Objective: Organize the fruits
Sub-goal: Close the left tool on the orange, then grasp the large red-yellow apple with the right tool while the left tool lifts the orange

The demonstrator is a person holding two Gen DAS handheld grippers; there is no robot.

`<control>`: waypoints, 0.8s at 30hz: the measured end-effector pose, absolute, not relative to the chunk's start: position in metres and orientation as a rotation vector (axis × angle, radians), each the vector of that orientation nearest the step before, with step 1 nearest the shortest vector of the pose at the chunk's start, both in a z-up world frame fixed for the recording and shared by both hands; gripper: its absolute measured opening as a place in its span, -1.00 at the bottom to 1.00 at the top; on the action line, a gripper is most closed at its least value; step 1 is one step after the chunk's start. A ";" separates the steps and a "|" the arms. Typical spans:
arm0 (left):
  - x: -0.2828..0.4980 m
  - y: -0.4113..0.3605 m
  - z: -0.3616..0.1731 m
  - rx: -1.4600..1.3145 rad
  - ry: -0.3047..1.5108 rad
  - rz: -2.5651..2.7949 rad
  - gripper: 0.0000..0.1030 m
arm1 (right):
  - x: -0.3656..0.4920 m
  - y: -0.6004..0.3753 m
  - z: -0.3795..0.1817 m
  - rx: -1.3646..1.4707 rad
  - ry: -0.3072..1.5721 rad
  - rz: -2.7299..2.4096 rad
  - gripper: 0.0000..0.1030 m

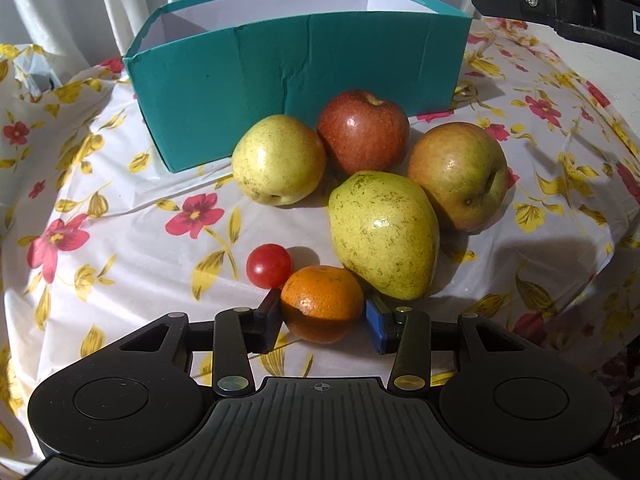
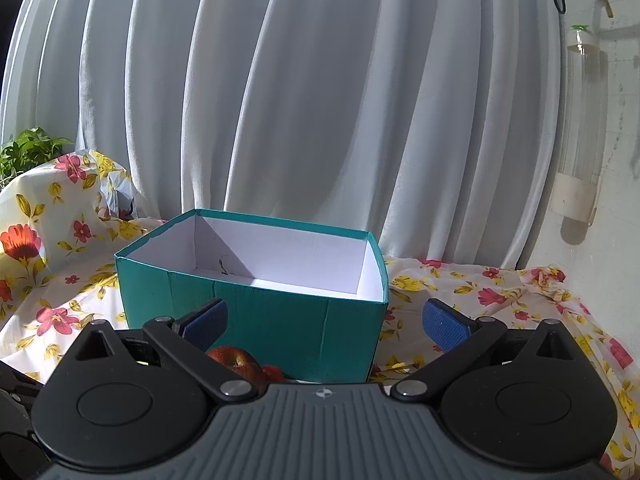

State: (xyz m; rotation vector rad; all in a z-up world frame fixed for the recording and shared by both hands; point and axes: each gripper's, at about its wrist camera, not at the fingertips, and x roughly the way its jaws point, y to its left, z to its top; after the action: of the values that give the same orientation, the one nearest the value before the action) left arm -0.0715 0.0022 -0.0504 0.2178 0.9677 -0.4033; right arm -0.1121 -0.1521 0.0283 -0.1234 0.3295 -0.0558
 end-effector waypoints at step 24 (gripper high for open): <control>-0.073 0.029 -0.024 0.145 0.922 -0.333 -0.13 | -0.093 -0.135 -0.037 -0.113 0.585 -0.038 0.79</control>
State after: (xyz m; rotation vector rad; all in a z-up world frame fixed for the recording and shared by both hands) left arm -0.0734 0.0294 -0.0241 0.1453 0.9223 -0.3335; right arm -0.0925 -0.1351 -0.0372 -0.1130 0.5846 -0.0378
